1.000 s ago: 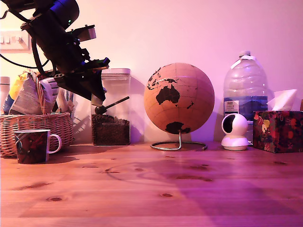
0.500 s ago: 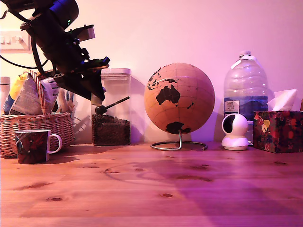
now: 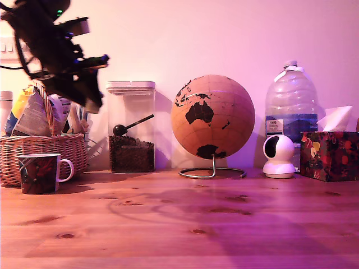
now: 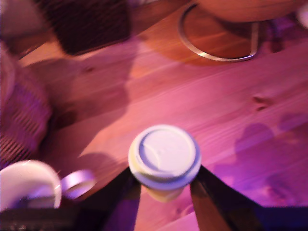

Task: Pick up the coffee capsules from the table one by one and drop them inside the nearest coffee cup

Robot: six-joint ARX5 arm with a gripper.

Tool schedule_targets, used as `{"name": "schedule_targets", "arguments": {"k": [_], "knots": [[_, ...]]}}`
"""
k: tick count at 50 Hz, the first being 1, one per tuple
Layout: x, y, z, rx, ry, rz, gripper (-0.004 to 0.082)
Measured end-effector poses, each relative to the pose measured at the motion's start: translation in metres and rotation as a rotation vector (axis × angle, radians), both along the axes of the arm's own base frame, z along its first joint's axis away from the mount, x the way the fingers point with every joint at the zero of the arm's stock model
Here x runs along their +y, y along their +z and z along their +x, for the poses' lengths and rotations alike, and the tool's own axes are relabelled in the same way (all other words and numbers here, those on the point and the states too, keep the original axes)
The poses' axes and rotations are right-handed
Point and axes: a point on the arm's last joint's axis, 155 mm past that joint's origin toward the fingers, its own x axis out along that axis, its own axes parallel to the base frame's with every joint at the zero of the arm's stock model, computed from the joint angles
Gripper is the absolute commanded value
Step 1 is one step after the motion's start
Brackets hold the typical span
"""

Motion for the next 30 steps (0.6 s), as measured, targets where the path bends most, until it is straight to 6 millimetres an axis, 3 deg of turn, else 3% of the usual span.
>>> {"name": "schedule_targets", "arguments": {"k": [30], "knots": [[0.075, 0.012, -0.004, -0.005, 0.152, -0.001, 0.0235]]}}
